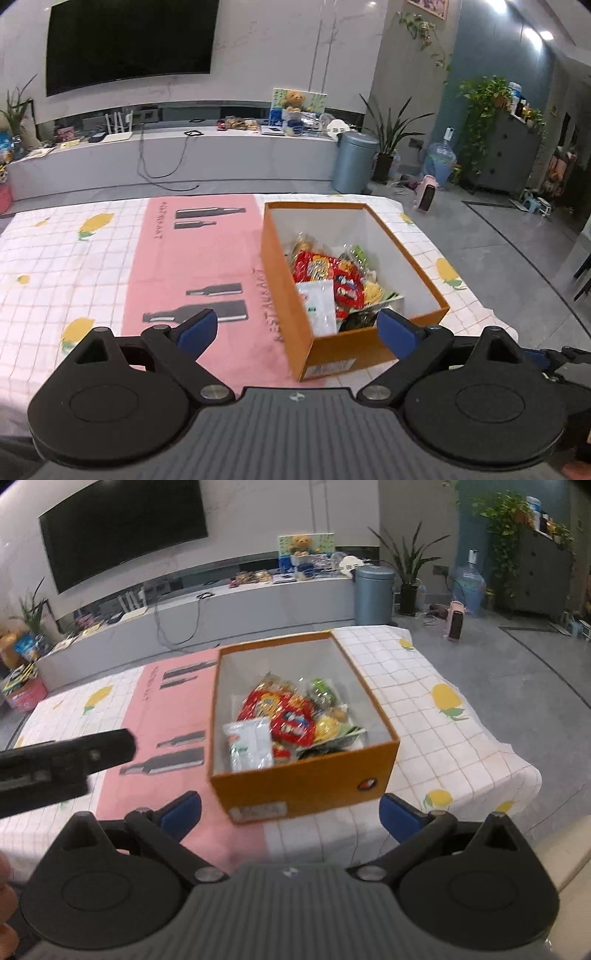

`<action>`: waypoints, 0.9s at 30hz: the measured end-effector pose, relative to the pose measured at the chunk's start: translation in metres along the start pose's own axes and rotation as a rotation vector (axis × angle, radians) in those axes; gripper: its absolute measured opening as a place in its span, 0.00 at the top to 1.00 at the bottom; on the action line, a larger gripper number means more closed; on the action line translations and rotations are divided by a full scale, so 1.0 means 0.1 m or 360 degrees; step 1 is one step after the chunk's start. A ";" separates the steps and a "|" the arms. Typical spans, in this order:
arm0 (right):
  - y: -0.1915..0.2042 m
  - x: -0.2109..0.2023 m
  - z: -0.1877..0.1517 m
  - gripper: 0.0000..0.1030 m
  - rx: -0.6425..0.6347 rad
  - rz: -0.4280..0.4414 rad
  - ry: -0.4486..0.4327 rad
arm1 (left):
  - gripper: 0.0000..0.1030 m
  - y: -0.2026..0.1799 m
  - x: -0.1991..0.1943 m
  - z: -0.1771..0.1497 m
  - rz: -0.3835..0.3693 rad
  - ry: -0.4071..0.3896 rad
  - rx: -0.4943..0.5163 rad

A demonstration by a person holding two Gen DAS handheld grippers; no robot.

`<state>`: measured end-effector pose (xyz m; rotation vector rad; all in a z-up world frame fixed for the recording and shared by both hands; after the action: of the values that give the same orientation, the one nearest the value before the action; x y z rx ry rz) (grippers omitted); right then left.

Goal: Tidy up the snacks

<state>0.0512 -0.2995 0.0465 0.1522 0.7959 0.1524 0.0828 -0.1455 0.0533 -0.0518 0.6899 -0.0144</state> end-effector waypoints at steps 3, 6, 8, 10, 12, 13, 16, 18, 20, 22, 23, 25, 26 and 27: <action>0.05 -0.08 -0.05 0.03 0.0015 0.0008 -0.0009 | 0.00 -0.04 -0.06 -0.06 0.0027 0.0009 0.0029; 0.08 -0.15 -0.05 0.03 -0.0003 -0.0002 -0.0027 | 0.00 -0.06 -0.11 -0.11 0.0029 0.0012 0.0016; 0.10 -0.18 -0.04 0.03 -0.0019 -0.0018 -0.0041 | 0.00 -0.05 -0.13 -0.14 0.0030 0.0026 -0.0014; 0.11 -0.20 -0.04 0.03 -0.0038 -0.0035 -0.0044 | 0.00 -0.06 -0.15 -0.16 0.0064 0.0018 -0.0018; 0.11 -0.21 -0.05 0.03 -0.0057 -0.0048 -0.0051 | 0.00 -0.07 -0.16 -0.18 0.0089 0.0031 -0.0020; 0.11 -0.21 -0.06 0.03 -0.0057 -0.0052 -0.0046 | 0.00 -0.08 -0.15 -0.19 0.0091 0.0039 -0.0019; 0.10 -0.20 -0.08 0.03 -0.0060 -0.0061 -0.0035 | 0.00 -0.08 -0.13 -0.22 0.0107 0.0054 -0.0019; 0.09 -0.20 -0.09 0.03 -0.0063 -0.0064 -0.0030 | 0.00 -0.09 -0.13 -0.24 0.0114 0.0061 -0.0022; 0.08 -0.19 -0.09 0.03 -0.0067 -0.0066 -0.0026 | 0.00 -0.09 -0.12 -0.26 0.0117 0.0068 -0.0020; 0.08 -0.18 -0.10 0.03 -0.0066 -0.0068 -0.0022 | 0.00 -0.11 -0.12 -0.27 0.0116 0.0073 -0.0020; 0.07 -0.18 -0.10 0.03 -0.0067 -0.0069 -0.0021 | 0.00 -0.10 -0.12 -0.28 0.0115 0.0075 -0.0019; 0.07 -0.18 -0.11 0.03 -0.0071 -0.0072 -0.0020 | 0.00 -0.11 -0.11 -0.28 0.0113 0.0079 -0.0018; 0.07 -0.18 -0.11 0.03 -0.0073 -0.0072 -0.0019 | 0.00 -0.11 -0.11 -0.29 0.0113 0.0080 -0.0017; 0.07 -0.17 -0.12 0.03 -0.0073 -0.0071 -0.0017 | 0.00 -0.11 -0.11 -0.29 0.0114 0.0082 -0.0018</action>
<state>0.0302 -0.2951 0.0519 0.0920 0.7843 0.1274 0.0561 -0.1578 0.0385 -0.0373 0.7433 0.0573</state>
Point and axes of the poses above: each gripper's, at about its wrist camera, not at the fingertips, and x roughly the way its jaws point, y to its left, z to its top, the point moved 6 cm from there along x, roughly the way its jaws point, and after that the axes turned 7 degrees about z, right-handed, at the moved point
